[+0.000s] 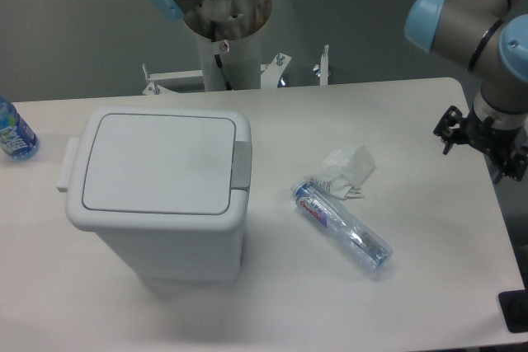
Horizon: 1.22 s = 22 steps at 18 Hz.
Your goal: Open the trash can
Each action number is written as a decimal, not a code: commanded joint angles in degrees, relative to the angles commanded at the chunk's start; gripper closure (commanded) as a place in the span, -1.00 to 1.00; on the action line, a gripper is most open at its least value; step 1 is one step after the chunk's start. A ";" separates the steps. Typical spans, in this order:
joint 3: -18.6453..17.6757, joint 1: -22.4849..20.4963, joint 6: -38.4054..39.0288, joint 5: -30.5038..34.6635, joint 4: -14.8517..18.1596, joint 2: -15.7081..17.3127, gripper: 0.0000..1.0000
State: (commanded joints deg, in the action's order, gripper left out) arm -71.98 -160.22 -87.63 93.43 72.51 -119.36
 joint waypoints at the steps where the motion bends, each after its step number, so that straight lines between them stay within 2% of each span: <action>1: -0.09 0.00 0.00 0.00 -0.09 0.00 -1.00; 4: -0.44 -0.09 0.09 -0.44 -1.93 -0.09 -1.00; 6: -0.70 -0.26 0.00 -0.96 -1.93 0.00 -1.00; 8: -0.88 -1.05 0.61 -5.51 -2.02 -0.09 -1.00; 10: -1.14 -2.81 4.81 -11.84 -2.11 0.17 -1.00; 13: -1.58 -2.73 11.41 -14.05 -2.20 0.88 -1.00; 16: -1.67 -2.29 21.94 -20.55 -2.11 1.58 -1.00; 18: -1.67 -1.67 26.61 -21.27 -2.11 1.76 -1.00; 22: -1.76 0.09 31.19 -22.41 -2.20 2.81 -1.00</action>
State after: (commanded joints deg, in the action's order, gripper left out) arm -73.74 -160.14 -56.44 71.02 70.31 -116.55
